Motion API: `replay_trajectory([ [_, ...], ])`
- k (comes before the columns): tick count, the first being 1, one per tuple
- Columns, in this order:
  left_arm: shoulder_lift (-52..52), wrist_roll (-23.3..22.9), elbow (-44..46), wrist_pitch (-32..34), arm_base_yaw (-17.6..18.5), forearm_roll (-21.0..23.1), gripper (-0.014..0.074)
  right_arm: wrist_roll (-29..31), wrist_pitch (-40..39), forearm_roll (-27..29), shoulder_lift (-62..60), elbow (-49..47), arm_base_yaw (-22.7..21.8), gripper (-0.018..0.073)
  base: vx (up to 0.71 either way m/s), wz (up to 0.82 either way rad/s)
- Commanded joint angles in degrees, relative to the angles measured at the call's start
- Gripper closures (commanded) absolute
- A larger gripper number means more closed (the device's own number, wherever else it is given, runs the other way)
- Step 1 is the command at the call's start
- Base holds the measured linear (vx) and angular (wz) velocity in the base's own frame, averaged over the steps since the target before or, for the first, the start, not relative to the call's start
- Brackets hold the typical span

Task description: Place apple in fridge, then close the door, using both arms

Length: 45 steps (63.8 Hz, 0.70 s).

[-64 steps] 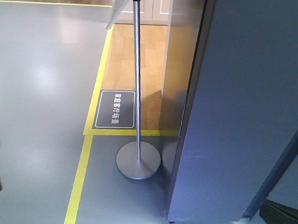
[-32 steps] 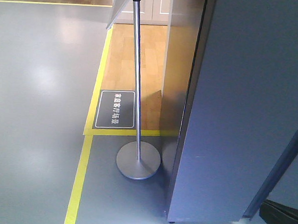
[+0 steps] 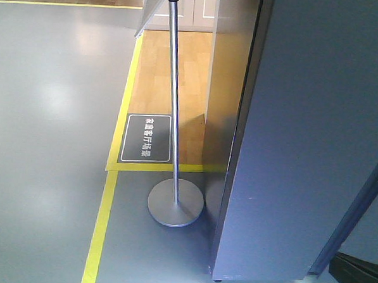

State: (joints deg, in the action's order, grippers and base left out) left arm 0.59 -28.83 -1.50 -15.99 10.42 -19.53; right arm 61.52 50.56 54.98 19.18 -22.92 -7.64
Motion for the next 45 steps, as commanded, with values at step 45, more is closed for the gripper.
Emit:
replay_trajectory([
  [45,1.0,22.0,-1.7,10.7,-13.3,22.1,0.0604,0.3,-1.6,2.9,0.6,-1.4,-0.2,0.0563,0.0,0.0],
])
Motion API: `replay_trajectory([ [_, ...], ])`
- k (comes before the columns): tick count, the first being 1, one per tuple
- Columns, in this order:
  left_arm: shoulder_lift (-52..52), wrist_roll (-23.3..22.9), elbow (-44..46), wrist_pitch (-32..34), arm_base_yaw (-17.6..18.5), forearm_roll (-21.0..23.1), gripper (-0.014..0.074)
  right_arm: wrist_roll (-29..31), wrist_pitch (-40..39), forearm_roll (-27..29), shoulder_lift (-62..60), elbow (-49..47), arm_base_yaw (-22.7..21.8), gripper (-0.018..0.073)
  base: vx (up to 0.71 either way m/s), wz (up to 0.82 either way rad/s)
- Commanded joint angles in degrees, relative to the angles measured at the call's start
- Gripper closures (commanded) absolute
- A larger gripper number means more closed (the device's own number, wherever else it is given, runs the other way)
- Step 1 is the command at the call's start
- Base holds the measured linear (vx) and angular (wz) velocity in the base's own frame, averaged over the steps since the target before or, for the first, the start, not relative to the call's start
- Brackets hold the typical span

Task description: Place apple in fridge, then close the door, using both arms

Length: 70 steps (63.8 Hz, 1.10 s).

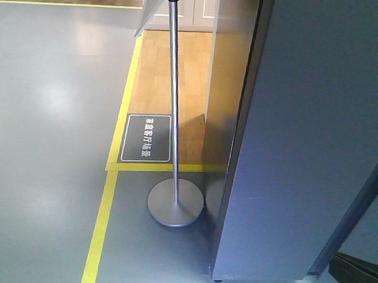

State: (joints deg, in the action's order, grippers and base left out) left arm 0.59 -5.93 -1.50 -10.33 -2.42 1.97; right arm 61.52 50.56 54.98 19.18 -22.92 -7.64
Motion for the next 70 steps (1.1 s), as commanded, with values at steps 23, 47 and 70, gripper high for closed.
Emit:
replay_trajectory([
  [23,1.0,-0.9,-1.6,5.0,-0.4,0.7,0.0604,0.3,-1.6,2.9,0.6,-1.4,-0.2,0.0563,0.0,0.0],
  [47,1.0,-0.9,-1.2,4.6,-0.4,0.7,0.0604,0.3,-1.5,2.9,0.6,-1.4,-0.2,0.0563,0.0,0.0],
  [70,1.0,-0.9,-1.2,4.6,-0.4,0.7,0.0604,0.3,-0.7,2.9,0.6,-1.4,-0.2,0.0563,0.0,0.0],
])
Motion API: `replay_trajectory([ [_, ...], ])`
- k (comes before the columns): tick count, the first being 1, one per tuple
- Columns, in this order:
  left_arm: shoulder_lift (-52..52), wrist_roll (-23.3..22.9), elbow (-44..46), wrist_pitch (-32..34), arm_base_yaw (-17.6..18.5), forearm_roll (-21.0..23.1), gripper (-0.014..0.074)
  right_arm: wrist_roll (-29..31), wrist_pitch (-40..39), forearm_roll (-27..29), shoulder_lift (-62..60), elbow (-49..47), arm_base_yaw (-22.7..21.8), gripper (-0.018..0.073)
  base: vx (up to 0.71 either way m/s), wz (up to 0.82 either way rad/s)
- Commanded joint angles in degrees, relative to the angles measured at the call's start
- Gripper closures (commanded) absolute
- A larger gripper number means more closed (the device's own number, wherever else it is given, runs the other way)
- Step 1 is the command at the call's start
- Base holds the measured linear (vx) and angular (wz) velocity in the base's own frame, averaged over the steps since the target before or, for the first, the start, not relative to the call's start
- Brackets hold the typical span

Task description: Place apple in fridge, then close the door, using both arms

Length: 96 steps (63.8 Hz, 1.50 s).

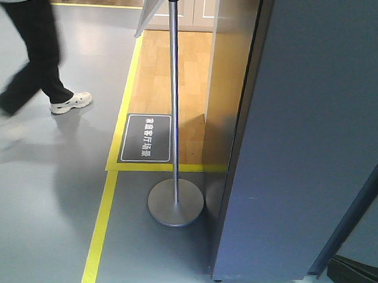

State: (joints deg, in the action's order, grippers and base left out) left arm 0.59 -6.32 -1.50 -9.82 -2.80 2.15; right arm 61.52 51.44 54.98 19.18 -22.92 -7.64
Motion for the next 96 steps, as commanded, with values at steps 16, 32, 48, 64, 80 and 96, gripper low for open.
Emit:
replay_trajectory([
  [16,1.0,-0.5,-1.2,4.1,0.0,0.6,0.0604,0.3,-1.6,2.9,0.6,-1.4,-0.2,0.0563,0.0,0.0],
  [32,1.0,-0.5,-1.2,4.1,0.0,0.6,0.0604,0.7,-4.4,-1.0,0.2,-0.9,1.0,0.0563,0.0,0.0],
  [48,0.9,-0.5,-1.2,4.1,0.0,0.6,0.0604,-1.0,-19.0,-0.1,-3.8,8.1,10.5,0.0563,0.0,0.0],
  [64,0.9,-0.5,-1.2,4.1,0.0,0.6,0.0604,-16.6,-24.3,-15.7,-13.8,12.6,13.8,0.0563,0.0,0.0],
  [80,0.9,-0.5,-1.2,4.1,0.0,0.6,0.0604,-46.7,-38.1,-38.1,-19.4,18.9,13.6,0.0563,0.0,0.0],
  [96,0.9,-0.5,-1.2,4.1,0.0,0.6,0.0604,-63.6,-54.2,-53.8,-19.6,25.3,13.6,0.0563,0.0,0.0],
])
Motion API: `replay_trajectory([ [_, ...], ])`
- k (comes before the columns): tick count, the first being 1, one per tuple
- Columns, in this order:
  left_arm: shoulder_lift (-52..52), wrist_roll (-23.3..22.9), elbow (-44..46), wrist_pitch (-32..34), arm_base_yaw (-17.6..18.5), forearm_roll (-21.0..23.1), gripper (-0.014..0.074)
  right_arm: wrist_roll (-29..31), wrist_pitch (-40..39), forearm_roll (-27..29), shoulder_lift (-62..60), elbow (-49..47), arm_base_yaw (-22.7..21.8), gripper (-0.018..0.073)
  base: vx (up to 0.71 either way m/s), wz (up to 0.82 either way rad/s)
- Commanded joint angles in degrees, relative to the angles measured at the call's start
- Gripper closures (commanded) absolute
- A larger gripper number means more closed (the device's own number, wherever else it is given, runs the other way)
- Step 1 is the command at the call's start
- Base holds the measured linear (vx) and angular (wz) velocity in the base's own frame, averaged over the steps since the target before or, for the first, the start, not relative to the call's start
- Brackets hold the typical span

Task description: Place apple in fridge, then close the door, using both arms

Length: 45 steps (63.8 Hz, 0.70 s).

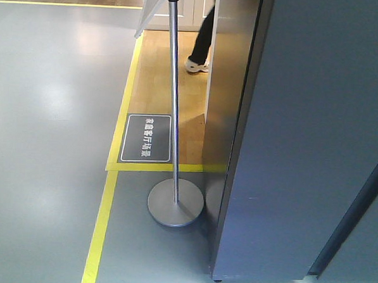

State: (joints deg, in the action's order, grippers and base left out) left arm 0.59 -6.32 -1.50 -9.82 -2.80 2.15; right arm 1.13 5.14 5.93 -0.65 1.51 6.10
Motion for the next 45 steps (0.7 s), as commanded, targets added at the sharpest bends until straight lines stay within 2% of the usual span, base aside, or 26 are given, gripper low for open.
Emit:
replay_trajectory([
  [1,0.9,-0.5,-1.2,4.1,0.0,0.6,0.0604,-3.2,-8.4,-4.9,0.2,0.9,-0.1,0.0563,0.0,0.0],
  [10,0.9,-0.5,-1.2,4.1,0.0,0.6,0.0604,-2.8,-11.4,-6.9,0.2,1.0,-0.1,0.0563,0.0,0.0],
  [22,0.9,-0.5,-1.2,4.1,0.0,0.6,0.0604,-0.1,-16.4,-6.7,0.2,0.9,-0.2,0.0563,0.0,0.0],
  [36,0.9,-0.5,-1.2,4.1,0.0,0.6,0.0604,0.5,-17.0,-6.7,0.2,0.9,-2.7,0.0563,0.0,0.0],
  [45,0.9,-0.5,-1.2,4.1,0.0,0.6,0.0604,0.5,-17.0,-6.5,0.2,0.9,-2.8,0.0563,0.0,0.0],
])
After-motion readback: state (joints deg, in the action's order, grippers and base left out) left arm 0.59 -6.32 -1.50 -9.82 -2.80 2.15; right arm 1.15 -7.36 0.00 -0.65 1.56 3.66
